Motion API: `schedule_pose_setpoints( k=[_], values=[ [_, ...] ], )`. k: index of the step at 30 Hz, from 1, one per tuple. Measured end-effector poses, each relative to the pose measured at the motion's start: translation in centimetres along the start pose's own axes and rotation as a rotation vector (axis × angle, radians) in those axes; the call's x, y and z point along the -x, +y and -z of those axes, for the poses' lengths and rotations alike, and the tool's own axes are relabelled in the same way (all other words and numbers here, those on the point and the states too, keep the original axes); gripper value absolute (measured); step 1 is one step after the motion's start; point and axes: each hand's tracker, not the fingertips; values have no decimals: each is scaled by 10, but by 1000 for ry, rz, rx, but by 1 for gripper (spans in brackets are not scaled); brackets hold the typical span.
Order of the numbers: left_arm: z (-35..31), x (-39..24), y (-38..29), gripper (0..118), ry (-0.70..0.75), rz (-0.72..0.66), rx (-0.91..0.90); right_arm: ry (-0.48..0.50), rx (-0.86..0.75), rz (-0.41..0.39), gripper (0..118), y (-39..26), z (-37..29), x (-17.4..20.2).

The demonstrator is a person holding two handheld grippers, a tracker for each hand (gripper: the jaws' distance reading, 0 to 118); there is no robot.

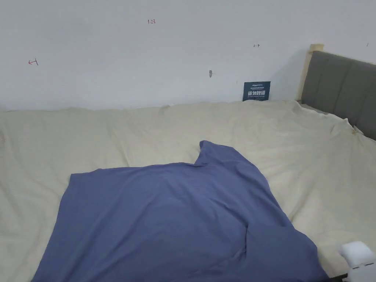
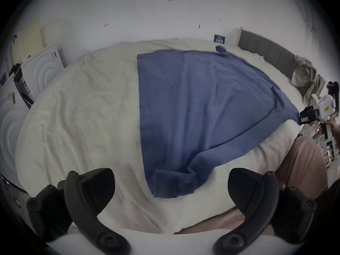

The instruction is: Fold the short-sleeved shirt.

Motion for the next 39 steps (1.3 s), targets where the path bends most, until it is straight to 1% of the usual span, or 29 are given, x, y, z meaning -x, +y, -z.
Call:
schedule_pose_setpoints(
  k=[2,3,5,6,8,9,10,11,12,13,14,15,17,18,20,21,23,25,27,28,29,30,31,32,33,34,37,38,39],
  values=[
    [-12,4,-3,118,-24,-64,-44,50,-74,92,92,-3,-18,-4],
    [-17,2,-3,118,-28,-85,-65,67,-110,126,92,-4,-26,-4],
    [-30,-6,-2,118,-35,-121,-120,117,-254,186,92,-4,-51,8],
    [-44,-22,2,118,-31,-137,-137,150,-317,208,92,-4,-61,14],
    [-61,-34,5,118,-13,-189,-198,221,-471,234,91,-7,-82,31],
    [-68,-38,5,113,-22,-207,-237,241,-534,231,87,-7,-87,41],
    [-78,-47,3,102,-18,-220,-287,270,-591,220,77,-8,-91,52],
    [-88,-54,3,83,-14,-212,-381,293,-635,203,54,-8,-95,62],
    [-94,-59,4,42,-14,-200,-421,294,-662,189,8,-7,-97,71],
    [-99,-63,4,7,3,-181,-432,272,-669,176,0,-3,-95,82],
    [-102,-69,4,0,33,-164,-432,215,-682,150,0,-2,-94,94],
    [-105,-72,4,0,73,-147,-437,177,-693,156,0,-2,-95,101],
    [-116,-71,5,0,55,-142,-456,320,-663,123,0,7,-91,108],
    [-118,-68,6,0,58,-149,-457,342,-656,121,0,9,-92,113],
    [-123,-59,11,0,106,-157,-441,324,-659,124,0,10,-95,123],
    [-120,-51,15,0,127,-157,-396,333,-653,122,0,11,-93,121],
    [-100,-26,25,0,114,-180,-178,345,-645,116,0,12,-87,118],
    [-79,-8,21,0,42,-218,-29,347,-622,101,0,12,-79,118],
    [-57,3,16,0,21,-234,-27,344,-598,94,0,12,-75,120],
    [-48,5,13,3,24,-237,-24,348,-584,92,0,12,-73,120],
    [-42,7,10,24,27,-243,-40,353,-573,90,0,10,-72,122],
    [-33,6,7,77,40,-249,-41,354,-564,90,0,9,-72,122],
    [-24,6,7,112,41,-252,-26,353,-555,91,0,9,-71,123],
    [-23,5,4,118,36,-267,-25,351,-544,91,0,9,-69,123],
    [-22,6,5,115,32,-251,-39,350,-535,90,0,7,-68,123],
    [-12,9,-3,115,27,-255,-35,347,-526,87,0,7,-67,123],
    [3,6,-12,115,23,-235,35,336,-505,74,0,6,-65,124],
    [7,0,-6,111,28,-220,64,330,-500,68,0,6,-64,125],
    [9,-2,-8,88,38,-198,71,326,-497,64,0,6,-63,125]
  ],
)
